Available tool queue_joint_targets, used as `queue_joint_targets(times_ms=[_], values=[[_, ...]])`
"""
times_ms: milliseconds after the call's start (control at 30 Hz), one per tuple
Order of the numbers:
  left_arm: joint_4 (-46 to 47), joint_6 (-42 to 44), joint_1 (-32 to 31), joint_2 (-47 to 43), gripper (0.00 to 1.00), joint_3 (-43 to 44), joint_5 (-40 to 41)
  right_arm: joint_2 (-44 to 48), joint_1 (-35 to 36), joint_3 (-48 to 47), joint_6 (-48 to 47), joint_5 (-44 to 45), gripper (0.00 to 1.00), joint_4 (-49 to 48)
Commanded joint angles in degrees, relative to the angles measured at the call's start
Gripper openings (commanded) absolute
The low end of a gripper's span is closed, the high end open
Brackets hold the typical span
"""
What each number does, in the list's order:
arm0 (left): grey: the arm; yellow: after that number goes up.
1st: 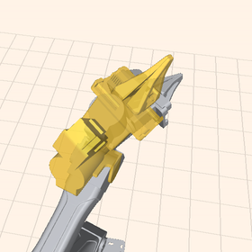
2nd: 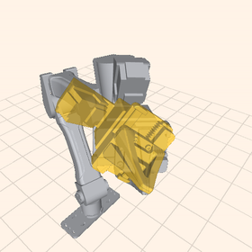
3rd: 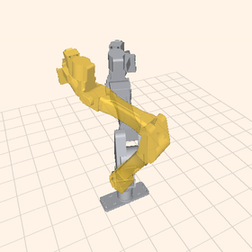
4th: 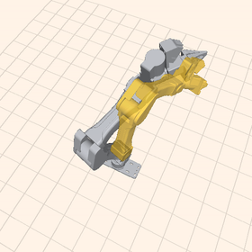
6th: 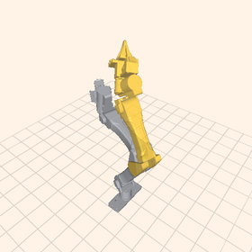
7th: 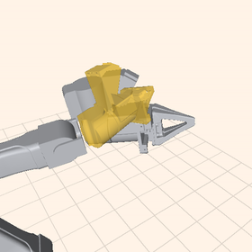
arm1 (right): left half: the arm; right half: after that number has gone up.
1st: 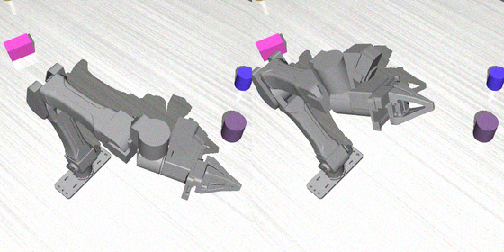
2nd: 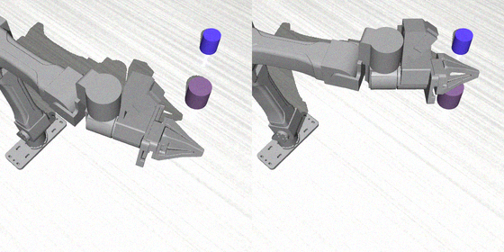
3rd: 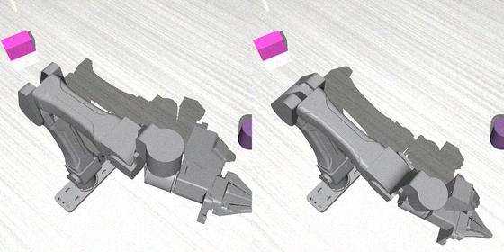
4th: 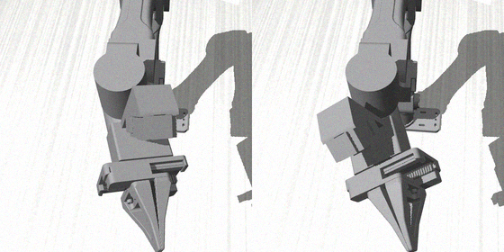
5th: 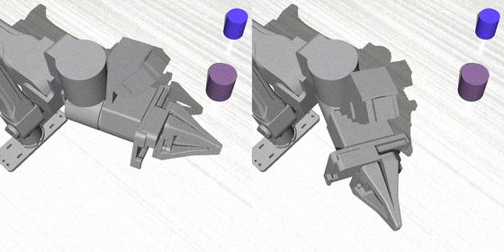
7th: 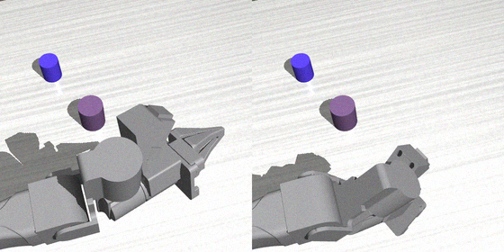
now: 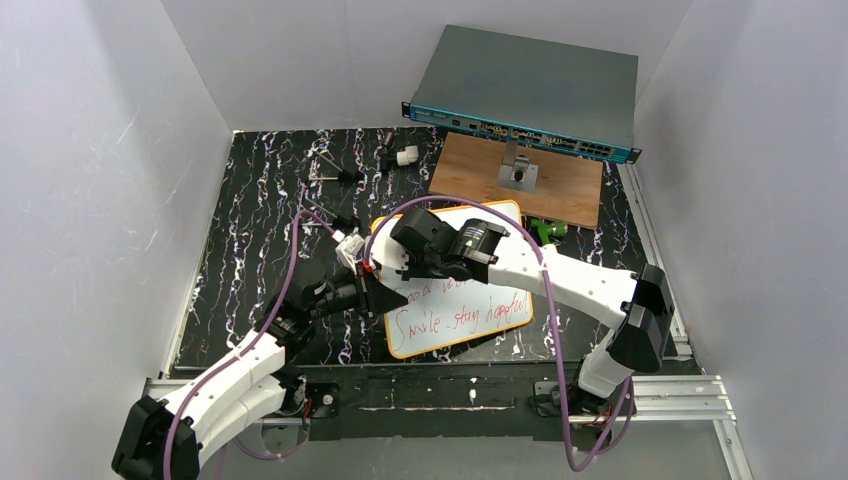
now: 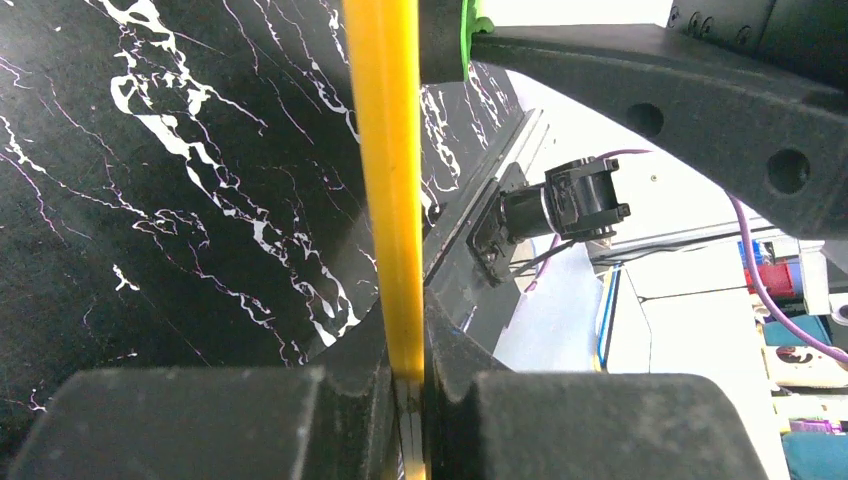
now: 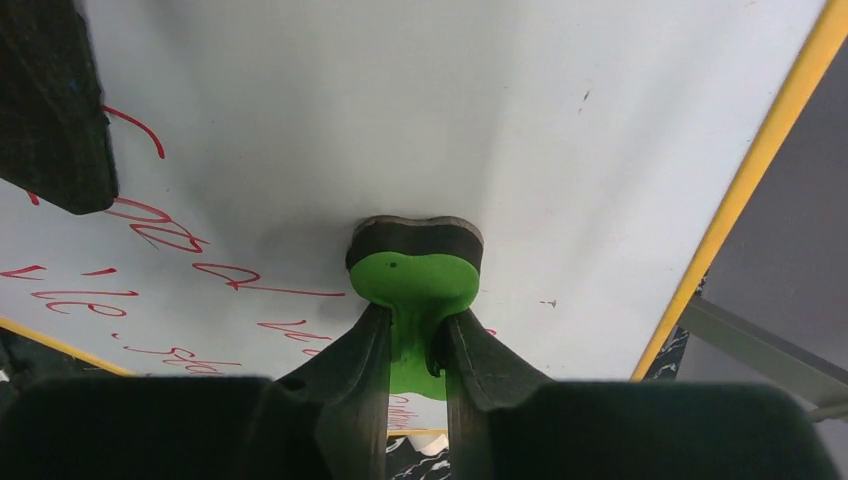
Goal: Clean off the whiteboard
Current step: Erase the whiteboard at the center of the board.
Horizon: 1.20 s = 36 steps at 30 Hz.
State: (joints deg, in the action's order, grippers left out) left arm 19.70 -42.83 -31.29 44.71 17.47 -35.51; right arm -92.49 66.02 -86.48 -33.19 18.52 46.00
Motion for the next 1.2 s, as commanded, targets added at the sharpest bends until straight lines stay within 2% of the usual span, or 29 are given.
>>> queue_joint_targets(times_ms=[0,133,200,433,600,733,933,1033,1167], values=[[9.3,2.4,-0.8,-2.6,0.00,1.6,-5.7,-0.3,-0.2,-1.0,0.2,-1.9,0.01,-0.3],[9.5,2.5,-0.8,-1.7,0.00,1.8,-5.8,0.0,1.4,-1.4,-0.9,-12.1,0.01,4.7],[9.3,2.4,-0.8,-1.6,0.00,2.1,-5.9,0.0,1.6,-1.3,-1.1,-14.2,0.01,5.1],[8.1,2.7,-0.8,-3.0,0.00,1.9,-5.3,-0.3,-1.2,-1.1,1.5,-7.3,0.01,0.9],[8.0,2.8,-0.8,-3.1,0.00,1.9,-5.0,-0.1,-6.0,-2.6,3.5,-7.5,0.01,0.2],[8.2,3.0,-0.8,-3.0,0.00,1.8,-4.8,1.2,-6.9,-0.9,3.5,-10.0,0.01,0.5],[8.0,3.0,-0.8,-3.4,0.00,1.7,-4.3,2.1,-5.6,-0.3,2.6,-25.0,0.01,5.5],[7.7,2.9,-0.8,-3.6,0.00,1.7,-4.1,2.2,-4.1,1.2,2.3,-23.3,0.01,4.4],[7.6,2.6,-0.8,-4.0,0.00,1.6,-4.0,1.1,-5.7,0.1,4.0,-15.2,0.01,1.6]])
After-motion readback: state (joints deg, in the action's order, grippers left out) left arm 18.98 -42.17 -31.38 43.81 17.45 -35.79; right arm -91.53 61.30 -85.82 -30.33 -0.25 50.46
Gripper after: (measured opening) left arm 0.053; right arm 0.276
